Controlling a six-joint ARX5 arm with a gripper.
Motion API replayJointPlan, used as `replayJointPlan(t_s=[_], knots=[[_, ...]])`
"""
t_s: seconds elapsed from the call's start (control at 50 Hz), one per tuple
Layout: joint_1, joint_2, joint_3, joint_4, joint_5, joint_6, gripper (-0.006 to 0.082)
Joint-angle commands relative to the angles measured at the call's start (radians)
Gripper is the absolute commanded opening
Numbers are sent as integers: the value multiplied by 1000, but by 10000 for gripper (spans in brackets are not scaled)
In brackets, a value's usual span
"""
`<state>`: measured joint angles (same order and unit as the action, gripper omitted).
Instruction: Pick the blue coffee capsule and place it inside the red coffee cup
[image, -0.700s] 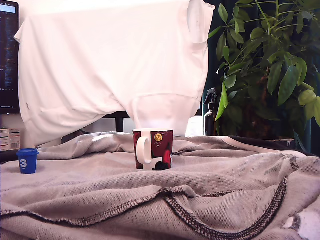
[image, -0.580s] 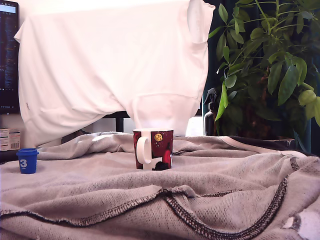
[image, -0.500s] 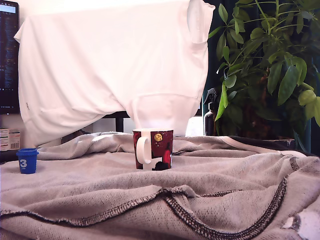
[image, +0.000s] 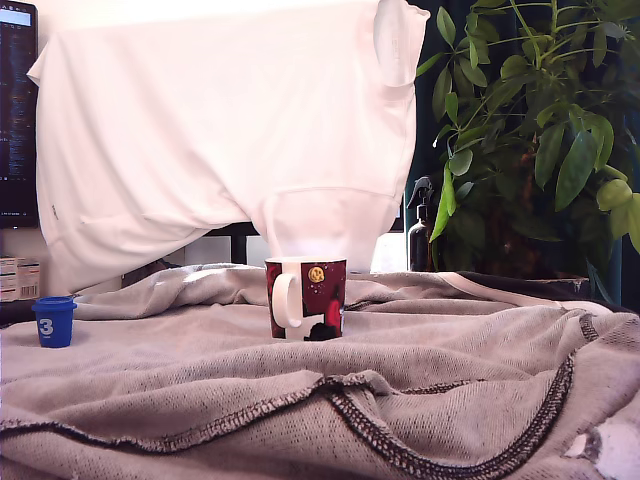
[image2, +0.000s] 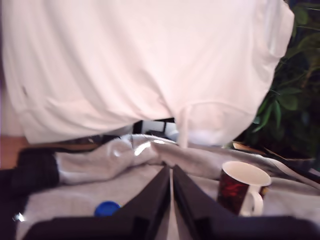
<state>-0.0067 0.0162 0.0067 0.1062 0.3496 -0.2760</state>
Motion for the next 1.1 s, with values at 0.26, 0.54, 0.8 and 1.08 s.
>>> replayJointPlan(t_s=[0.26, 0.54, 0.8, 1.08], knots=[[-34, 342, -16, 180, 6, 2, 51], [-54, 696, -12, 399, -69, 106, 785], [-72, 975, -11, 720, -84, 181, 785], [-72, 1260, 10, 923, -127, 200, 785]])
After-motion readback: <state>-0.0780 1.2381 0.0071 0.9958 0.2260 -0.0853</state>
